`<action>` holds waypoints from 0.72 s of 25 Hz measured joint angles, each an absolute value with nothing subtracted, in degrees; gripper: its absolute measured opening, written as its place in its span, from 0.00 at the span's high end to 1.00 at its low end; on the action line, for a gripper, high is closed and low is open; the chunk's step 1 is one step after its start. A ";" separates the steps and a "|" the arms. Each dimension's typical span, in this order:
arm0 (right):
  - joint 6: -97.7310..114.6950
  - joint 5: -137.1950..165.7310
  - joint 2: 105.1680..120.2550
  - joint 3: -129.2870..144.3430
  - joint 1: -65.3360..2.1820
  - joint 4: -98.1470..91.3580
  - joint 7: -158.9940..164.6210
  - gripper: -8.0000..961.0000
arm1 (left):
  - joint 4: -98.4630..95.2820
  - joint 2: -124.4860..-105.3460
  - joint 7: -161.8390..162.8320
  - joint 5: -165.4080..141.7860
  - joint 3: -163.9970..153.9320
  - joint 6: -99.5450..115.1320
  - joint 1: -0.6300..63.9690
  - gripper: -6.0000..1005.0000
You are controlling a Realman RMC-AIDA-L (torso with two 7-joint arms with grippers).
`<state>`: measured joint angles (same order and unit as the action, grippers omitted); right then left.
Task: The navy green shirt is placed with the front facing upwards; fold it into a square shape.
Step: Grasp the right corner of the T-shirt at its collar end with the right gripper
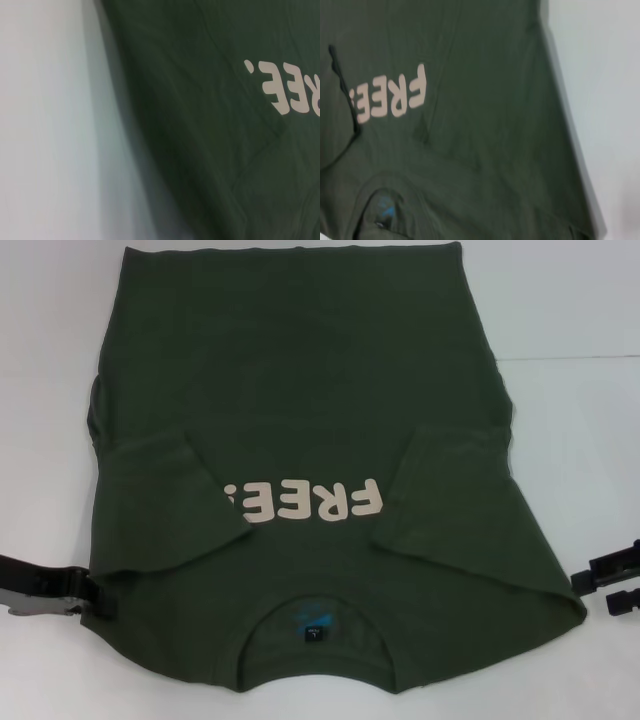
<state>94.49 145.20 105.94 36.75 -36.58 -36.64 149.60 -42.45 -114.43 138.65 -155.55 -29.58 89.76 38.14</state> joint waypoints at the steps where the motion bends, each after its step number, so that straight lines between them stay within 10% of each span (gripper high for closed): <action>1: 94.15 145.20 105.98 37.31 -36.72 -36.57 149.60 0.19 | -42.45 -114.43 138.65 -155.56 -29.52 89.89 38.14 0.97; 18: 90.73 145.19 107.14 42.07 -37.64 -36.47 149.60 0.22 | -42.45 -114.62 138.69 -155.57 -29.55 90.09 37.70 0.97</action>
